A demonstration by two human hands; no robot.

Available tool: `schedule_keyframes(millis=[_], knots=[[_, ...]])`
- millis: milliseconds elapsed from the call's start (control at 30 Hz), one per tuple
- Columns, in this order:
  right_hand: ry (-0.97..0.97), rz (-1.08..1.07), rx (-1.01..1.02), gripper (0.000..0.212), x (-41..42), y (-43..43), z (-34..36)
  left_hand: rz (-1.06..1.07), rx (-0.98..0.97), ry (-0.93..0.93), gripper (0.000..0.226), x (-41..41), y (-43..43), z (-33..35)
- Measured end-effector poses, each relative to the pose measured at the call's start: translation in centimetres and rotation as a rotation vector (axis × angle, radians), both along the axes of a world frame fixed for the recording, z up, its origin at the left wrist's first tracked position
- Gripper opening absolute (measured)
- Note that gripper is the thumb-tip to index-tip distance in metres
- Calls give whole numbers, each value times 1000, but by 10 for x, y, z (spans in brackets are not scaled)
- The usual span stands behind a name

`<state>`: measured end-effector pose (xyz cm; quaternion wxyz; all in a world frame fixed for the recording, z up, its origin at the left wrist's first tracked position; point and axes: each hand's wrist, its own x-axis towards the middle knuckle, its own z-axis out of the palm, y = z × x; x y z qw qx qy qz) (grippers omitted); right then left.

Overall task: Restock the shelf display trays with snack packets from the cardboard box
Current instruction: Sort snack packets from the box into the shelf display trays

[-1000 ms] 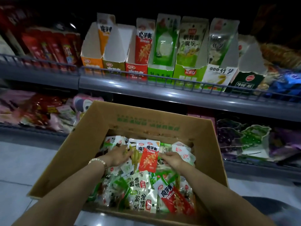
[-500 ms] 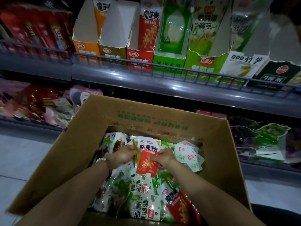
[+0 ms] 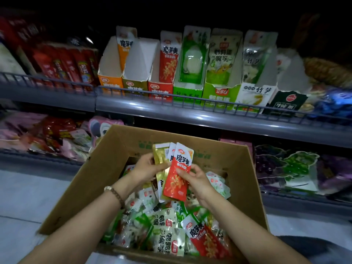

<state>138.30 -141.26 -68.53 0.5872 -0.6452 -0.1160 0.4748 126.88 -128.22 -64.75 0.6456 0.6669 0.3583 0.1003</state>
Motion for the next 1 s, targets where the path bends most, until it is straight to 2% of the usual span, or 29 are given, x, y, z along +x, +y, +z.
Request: schedule_keyframes(millis=[133, 233, 333, 433, 500, 567, 667, 733, 833, 900, 967, 1000], knots=[[99, -82, 138, 60, -2, -16, 29, 133, -8, -69, 25, -18, -10, 33], [252, -105, 189, 48, -2, -33, 40, 409, -139, -176, 29, -30, -12, 43], [390, -121, 223, 35, -10, -46, 50, 647, -300, -222, 58, -40, -19, 46], [450, -104, 216, 32, -26, -51, 58, 713, -349, -165, 78, -42, -36, 49], [477, -99, 212, 27, -35, -48, 63, 677, -396, -263, 71, -40, -48, 52], [494, -119, 246, 30, -41, -44, 70, 612, -405, -351, 36, -37, -57, 57], [477, -136, 307, 34, -39, -38, 78, 442, -391, -352, 14, -38, -60, 64], [444, -126, 348, 34, -35, -37, 85, 365, -294, -302, 13, -42, -56, 69], [394, -77, 381, 32, -31, -37, 97, 206, 8, -201, 36, -53, -51, 80], [350, -20, 362, 32, -32, -37, 104, 117, 62, -166, 39, -55, -48, 85], [328, 16, 344, 34, -35, -35, 109, 34, 72, -85, 30, -54, -48, 88], [318, 23, 340, 35, -38, -33, 111, -30, 34, -55, 38, -52, -49, 88]])
